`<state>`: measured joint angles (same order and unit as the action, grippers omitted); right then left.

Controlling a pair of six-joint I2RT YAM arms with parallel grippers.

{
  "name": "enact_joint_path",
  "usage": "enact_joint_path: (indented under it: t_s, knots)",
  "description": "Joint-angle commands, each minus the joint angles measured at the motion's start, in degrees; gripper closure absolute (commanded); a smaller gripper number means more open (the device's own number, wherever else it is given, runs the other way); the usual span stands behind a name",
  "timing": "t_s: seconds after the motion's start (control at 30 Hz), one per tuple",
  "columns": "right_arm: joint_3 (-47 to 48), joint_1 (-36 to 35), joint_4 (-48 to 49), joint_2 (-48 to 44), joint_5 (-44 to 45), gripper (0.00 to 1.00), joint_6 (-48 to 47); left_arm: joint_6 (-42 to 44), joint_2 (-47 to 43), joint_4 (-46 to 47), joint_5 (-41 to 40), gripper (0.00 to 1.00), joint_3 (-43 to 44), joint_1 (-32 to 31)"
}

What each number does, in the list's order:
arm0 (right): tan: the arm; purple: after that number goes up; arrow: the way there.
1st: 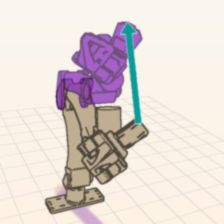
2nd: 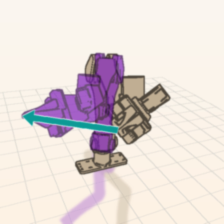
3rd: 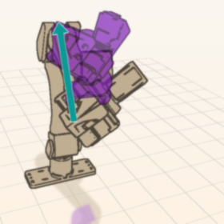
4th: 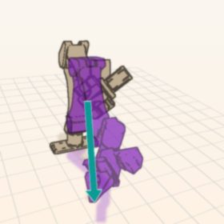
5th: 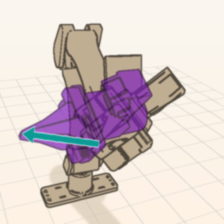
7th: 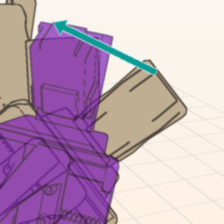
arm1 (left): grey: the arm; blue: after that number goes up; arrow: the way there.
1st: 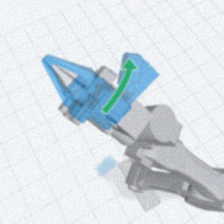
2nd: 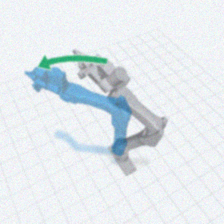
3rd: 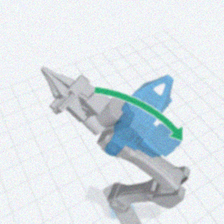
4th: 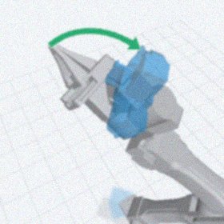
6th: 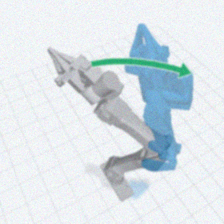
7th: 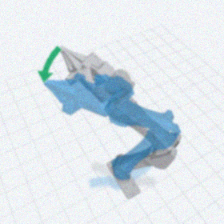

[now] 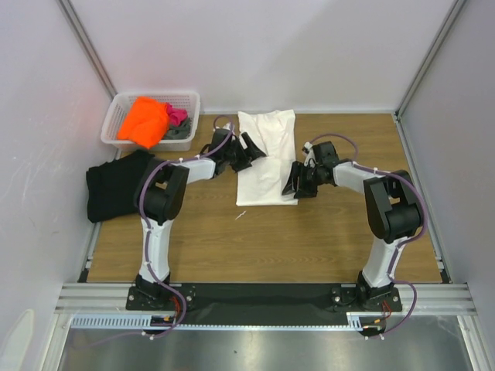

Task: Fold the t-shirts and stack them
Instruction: Fold the tshirt

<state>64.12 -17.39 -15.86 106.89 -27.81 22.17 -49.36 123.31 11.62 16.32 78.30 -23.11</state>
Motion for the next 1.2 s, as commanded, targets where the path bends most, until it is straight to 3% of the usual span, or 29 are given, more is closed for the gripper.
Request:
enact_joint_path:
  t_s: [0.0,0.33,0.6,0.77,0.87,1.03,1.17]
  knots:
    - [-2.68,-0.36,-2.60,-0.54,3.72,0.40,-1.96,-1.79,1.76,2.62,-1.38,0.16,0.97,1.40]
    - [-4.00,-0.46,-6.47,-2.83,9.27,0.46,-3.72,-1.00,2.56,2.18,-1.55,0.16,0.54,1.76]
    - [0.56,-0.72,-9.97,-4.67,7.34,0.46,-1.79,6.73,-2.98,0.34,1.86,0.16,1.93,2.11]
    - [10.92,-0.19,-13.23,-8.54,3.74,0.39,0.67,12.87,-12.72,-8.08,4.16,0.14,4.49,1.67]
    - [12.61,1.65,-14.37,-9.60,1.72,0.37,2.16,16.30,-18.60,-18.71,1.01,0.14,4.85,1.14]
    - [7.52,5.07,-14.20,-9.51,0.48,0.37,1.91,17.46,-25.04,-31.62,-5.06,0.14,-1.39,0.09]
    - [2.34,6.40,-12.18,-8.98,-2.51,0.38,2.00,13.17,-27.59,-34.38,-3.93,0.16,-10.24,-0.35]
